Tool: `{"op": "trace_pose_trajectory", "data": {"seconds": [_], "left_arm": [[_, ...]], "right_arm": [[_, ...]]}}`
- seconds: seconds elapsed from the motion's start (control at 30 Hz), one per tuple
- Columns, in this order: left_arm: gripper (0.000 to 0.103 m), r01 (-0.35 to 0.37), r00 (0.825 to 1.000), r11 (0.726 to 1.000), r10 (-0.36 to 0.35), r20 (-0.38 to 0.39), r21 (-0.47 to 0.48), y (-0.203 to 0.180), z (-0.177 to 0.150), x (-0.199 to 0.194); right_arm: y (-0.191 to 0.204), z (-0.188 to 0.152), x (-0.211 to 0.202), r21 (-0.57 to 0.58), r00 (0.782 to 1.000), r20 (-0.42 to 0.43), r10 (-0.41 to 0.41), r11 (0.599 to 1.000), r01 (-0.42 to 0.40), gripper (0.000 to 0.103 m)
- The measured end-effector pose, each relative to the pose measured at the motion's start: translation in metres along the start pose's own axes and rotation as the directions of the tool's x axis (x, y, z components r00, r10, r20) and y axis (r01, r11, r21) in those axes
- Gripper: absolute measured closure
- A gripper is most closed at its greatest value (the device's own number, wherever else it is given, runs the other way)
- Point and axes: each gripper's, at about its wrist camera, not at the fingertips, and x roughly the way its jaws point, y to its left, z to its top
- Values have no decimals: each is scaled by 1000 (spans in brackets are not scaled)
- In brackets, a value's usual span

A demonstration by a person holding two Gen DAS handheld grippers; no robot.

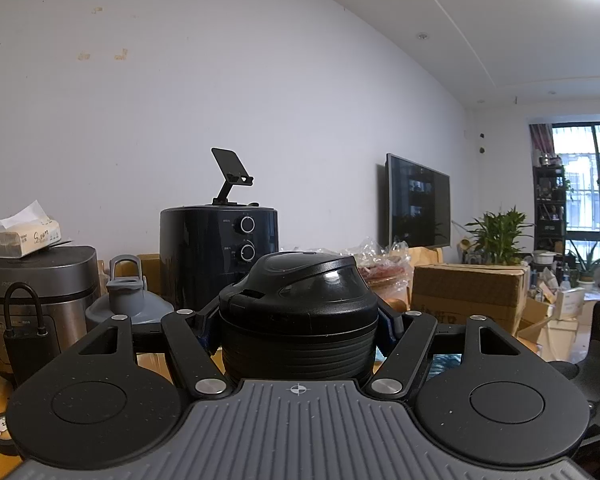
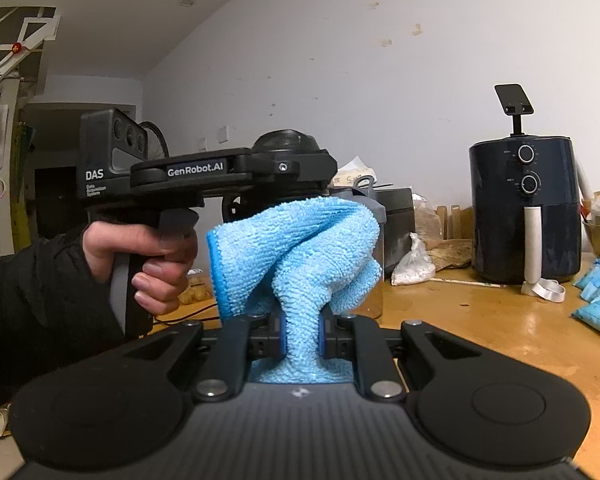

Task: Clean container
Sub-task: 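Rub the towel around the bottle body with the right gripper while the left holds it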

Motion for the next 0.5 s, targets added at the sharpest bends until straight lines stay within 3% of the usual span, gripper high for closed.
{"op": "trace_pose_trajectory", "data": {"seconds": [0.5], "left_arm": [[35, 1, 1000, 1000, -1, -9, -1, 1, 1, 0]], "right_arm": [[0, 1, 30, 8, 1000, -1, 4, 1000, -4, 95]]}}
